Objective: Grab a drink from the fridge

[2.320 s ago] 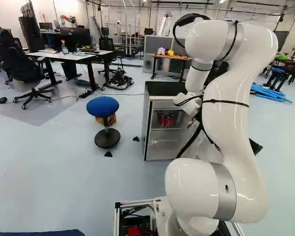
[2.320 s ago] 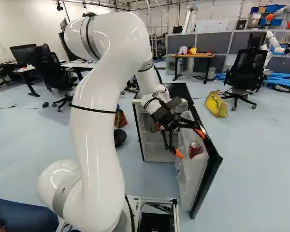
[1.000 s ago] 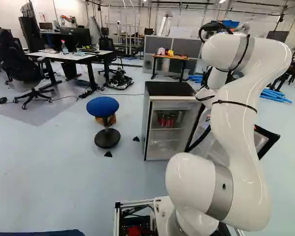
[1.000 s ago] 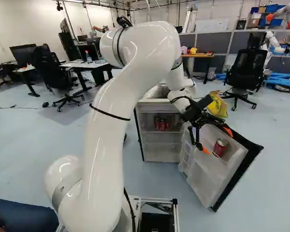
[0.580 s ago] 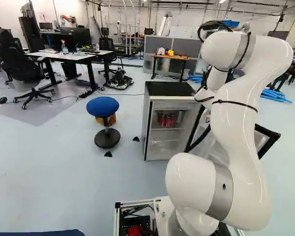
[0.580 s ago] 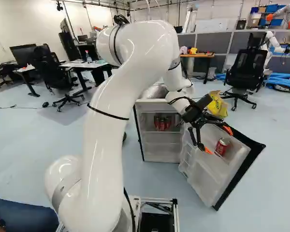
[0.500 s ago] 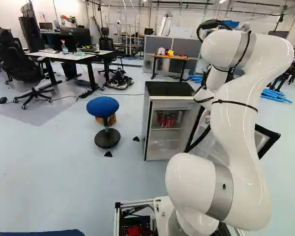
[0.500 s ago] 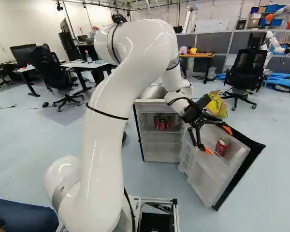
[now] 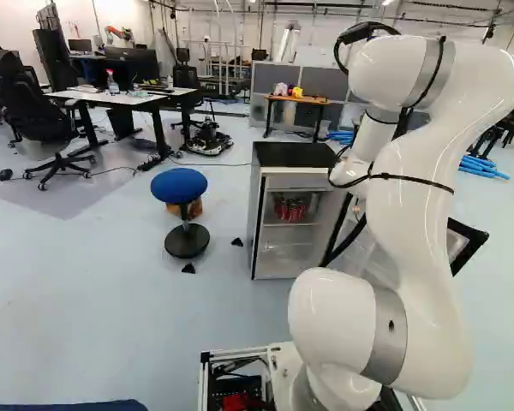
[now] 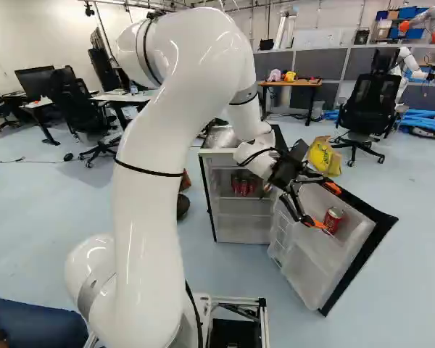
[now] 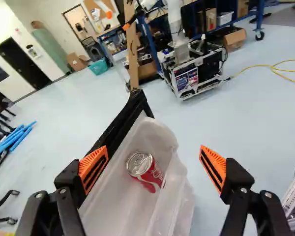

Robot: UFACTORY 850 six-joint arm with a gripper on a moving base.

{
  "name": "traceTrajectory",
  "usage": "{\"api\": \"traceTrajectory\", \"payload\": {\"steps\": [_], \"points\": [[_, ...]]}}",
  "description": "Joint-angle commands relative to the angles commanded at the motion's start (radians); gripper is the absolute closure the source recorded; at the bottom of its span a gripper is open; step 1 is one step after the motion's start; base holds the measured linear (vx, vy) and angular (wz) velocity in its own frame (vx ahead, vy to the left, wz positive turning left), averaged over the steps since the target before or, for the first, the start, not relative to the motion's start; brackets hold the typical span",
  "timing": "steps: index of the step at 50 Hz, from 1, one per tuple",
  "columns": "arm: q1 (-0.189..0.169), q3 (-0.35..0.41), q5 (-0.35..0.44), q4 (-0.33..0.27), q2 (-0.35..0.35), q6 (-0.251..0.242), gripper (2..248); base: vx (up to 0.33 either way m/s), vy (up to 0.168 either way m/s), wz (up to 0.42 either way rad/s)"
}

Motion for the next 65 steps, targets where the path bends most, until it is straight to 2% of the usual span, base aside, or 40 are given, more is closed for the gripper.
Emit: {"api": "traceTrajectory", "payload": {"steps": [36, 65], "points": [[0.064, 0.246, -0.050, -0.379, 0.154, 0.000, 3, 0.000, 0.000, 0.000], [0.123, 0.437, -0.061, -0.683, 0.293, 0.000, 3, 0.000, 0.000, 0.000]]}}
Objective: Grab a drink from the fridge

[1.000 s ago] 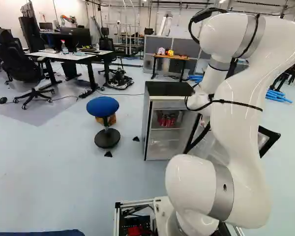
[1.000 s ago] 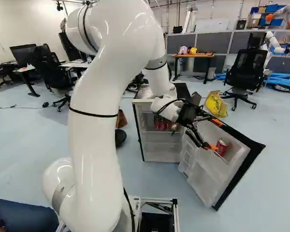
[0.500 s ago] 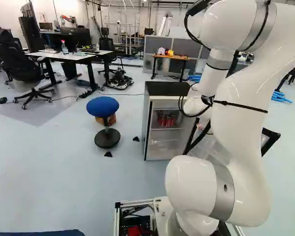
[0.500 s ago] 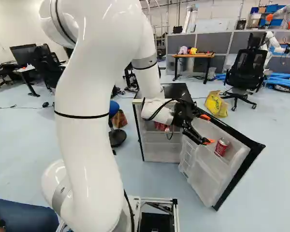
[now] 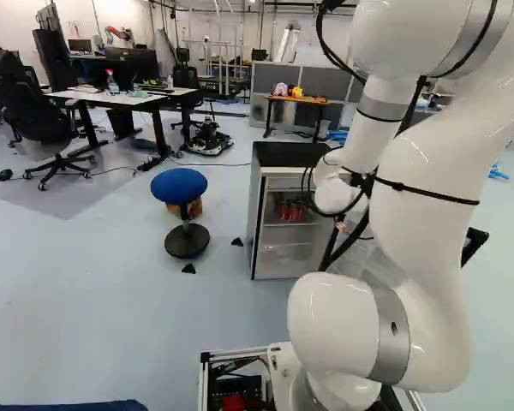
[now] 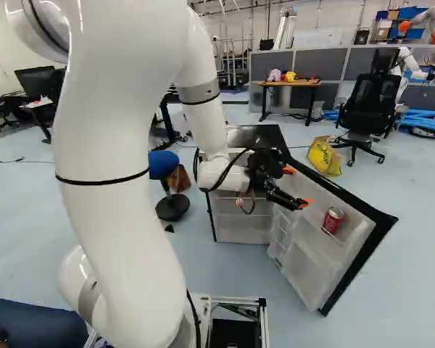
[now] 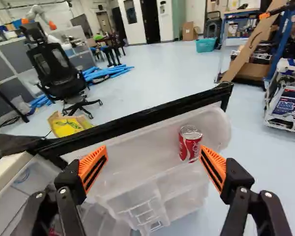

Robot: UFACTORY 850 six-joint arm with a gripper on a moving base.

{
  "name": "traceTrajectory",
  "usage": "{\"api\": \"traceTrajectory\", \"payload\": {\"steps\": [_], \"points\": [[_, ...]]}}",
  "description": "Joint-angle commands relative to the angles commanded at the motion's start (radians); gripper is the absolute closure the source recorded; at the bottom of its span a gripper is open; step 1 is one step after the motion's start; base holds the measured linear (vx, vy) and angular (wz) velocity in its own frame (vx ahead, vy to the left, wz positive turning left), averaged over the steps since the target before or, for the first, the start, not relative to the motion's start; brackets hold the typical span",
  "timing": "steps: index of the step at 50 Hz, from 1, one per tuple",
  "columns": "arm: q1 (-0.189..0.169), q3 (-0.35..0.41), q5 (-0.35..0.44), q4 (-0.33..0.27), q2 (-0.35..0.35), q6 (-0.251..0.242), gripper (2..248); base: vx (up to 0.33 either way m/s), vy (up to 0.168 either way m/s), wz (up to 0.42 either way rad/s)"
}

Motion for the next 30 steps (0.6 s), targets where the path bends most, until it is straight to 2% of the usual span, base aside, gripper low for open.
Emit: {"api": "traceTrajectory", "payload": {"steps": [30], "points": [[0.068, 0.186, 0.000, -0.315, 0.154, 0.000, 3, 0.000, 0.000, 0.000]]}}
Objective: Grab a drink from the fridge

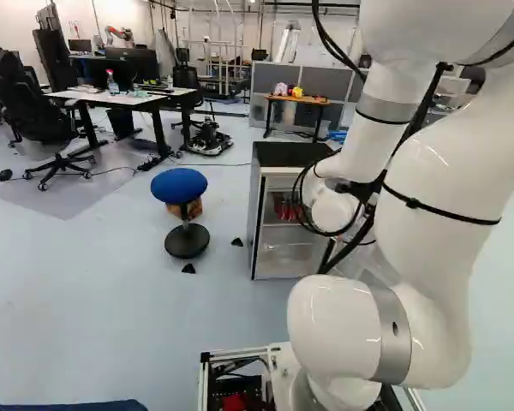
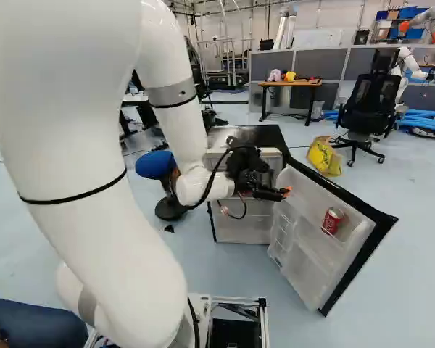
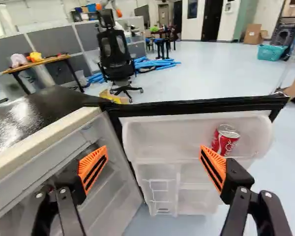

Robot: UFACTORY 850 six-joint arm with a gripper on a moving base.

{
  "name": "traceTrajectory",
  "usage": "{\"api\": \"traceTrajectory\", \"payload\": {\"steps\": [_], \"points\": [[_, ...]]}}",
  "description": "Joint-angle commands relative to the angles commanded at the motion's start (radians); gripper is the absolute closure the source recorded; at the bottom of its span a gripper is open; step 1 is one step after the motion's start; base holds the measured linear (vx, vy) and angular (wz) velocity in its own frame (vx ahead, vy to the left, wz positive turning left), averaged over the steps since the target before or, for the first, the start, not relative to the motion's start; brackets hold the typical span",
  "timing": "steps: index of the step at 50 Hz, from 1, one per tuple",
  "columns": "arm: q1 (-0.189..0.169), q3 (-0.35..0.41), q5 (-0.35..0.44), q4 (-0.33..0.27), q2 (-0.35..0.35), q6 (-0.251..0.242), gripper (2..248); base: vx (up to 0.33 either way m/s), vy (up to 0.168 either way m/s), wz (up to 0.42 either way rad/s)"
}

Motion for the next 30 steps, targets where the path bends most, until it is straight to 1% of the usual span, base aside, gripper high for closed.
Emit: {"api": "traceTrajectory", "payload": {"steps": [9, 15, 30], "points": [[0.015, 0.045, 0.000, -0.096, 0.040, 0.000, 3, 0.000, 0.000, 0.000], [0.022, 0.061, 0.000, -0.158, 0.055, 0.000, 3, 0.000, 0.000, 0.000], [0.022, 0.053, 0.000, -0.318, 0.015, 0.000, 3, 0.000, 0.000, 0.000]]}}
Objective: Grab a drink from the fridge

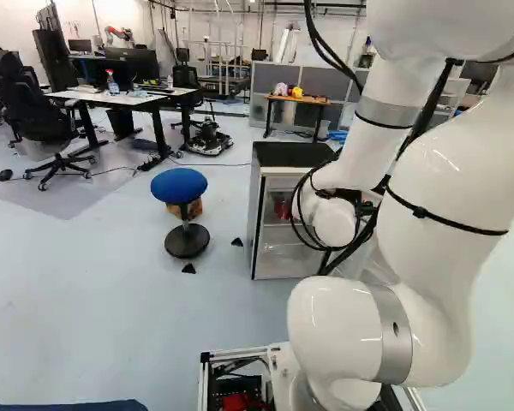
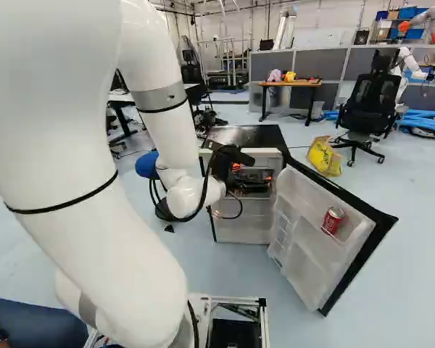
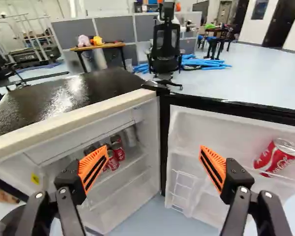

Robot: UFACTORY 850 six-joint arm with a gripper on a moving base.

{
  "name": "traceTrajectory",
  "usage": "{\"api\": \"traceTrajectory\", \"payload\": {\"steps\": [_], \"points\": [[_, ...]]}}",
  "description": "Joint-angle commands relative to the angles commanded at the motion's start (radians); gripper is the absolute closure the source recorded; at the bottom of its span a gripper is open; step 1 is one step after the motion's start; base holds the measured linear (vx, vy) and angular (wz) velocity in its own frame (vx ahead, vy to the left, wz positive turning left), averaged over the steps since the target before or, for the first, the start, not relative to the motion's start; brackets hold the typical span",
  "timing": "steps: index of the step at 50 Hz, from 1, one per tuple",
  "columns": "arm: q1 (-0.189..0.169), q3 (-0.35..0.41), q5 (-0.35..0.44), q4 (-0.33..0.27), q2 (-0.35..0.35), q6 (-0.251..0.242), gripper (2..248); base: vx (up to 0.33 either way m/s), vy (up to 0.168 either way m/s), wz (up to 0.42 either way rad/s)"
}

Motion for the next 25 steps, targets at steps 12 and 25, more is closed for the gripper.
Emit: {"api": "traceTrajectory", "payload": {"steps": [12, 25], "points": [[0.000, -0.009, 0.000, -0.124, -0.041, 0.000, 3, 0.000, 0.000, 0.000], [0.000, -0.020, 0.000, -0.260, -0.087, 0.000, 3, 0.000, 0.000, 0.000]]}}
